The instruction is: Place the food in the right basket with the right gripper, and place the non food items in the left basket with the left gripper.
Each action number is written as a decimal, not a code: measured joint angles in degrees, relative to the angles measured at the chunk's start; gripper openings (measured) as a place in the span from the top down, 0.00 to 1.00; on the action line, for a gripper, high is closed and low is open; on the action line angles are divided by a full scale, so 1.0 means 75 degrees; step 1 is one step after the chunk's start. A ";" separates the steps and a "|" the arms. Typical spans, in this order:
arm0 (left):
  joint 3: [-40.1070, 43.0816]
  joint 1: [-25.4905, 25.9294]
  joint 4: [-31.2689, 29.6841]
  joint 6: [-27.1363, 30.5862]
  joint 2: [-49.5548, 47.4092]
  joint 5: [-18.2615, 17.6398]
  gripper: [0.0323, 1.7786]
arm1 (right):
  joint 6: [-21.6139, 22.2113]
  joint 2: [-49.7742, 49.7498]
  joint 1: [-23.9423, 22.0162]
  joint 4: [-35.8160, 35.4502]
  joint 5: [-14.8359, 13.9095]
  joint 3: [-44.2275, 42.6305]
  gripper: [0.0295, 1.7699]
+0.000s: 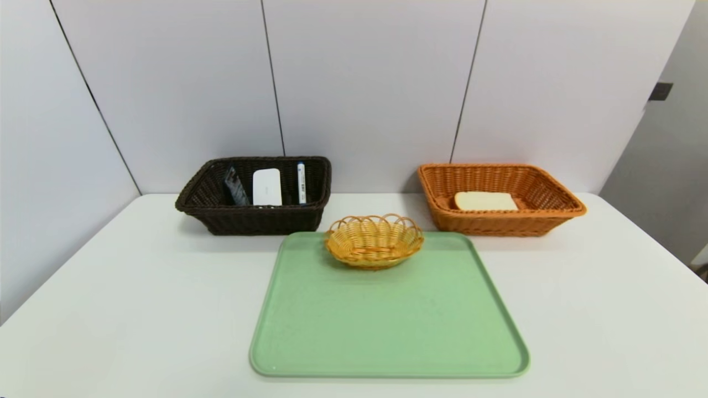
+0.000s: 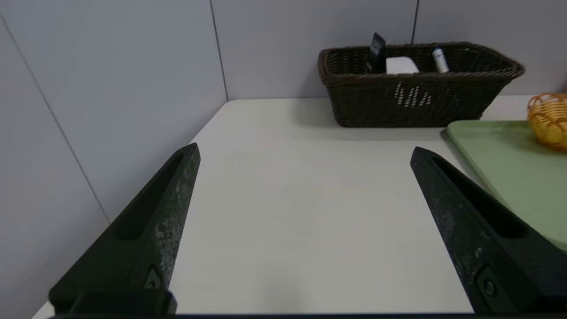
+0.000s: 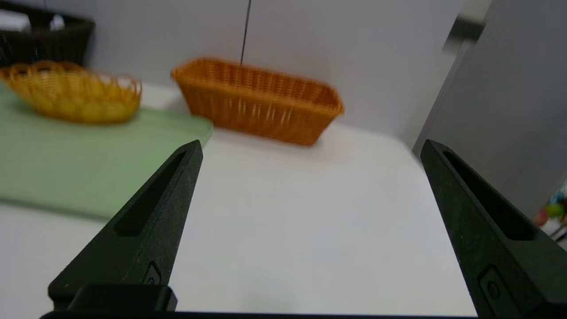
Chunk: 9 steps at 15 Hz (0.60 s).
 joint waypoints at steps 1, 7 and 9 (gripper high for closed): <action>0.0063 0.0000 0.0154 -0.0034 0.0000 -0.0244 0.05 | 0.0114 0.0000 0.0003 0.0723 -0.0029 0.0000 0.04; 0.0093 -0.0003 0.1806 -0.0349 0.0000 -0.0943 0.05 | 0.1570 0.0000 0.0011 0.1487 -0.0351 0.0003 0.04; 0.0115 -0.0003 0.1716 -0.0411 0.0000 -0.0928 0.05 | 0.1718 0.0000 0.0011 0.1487 -0.0440 0.0007 0.04</action>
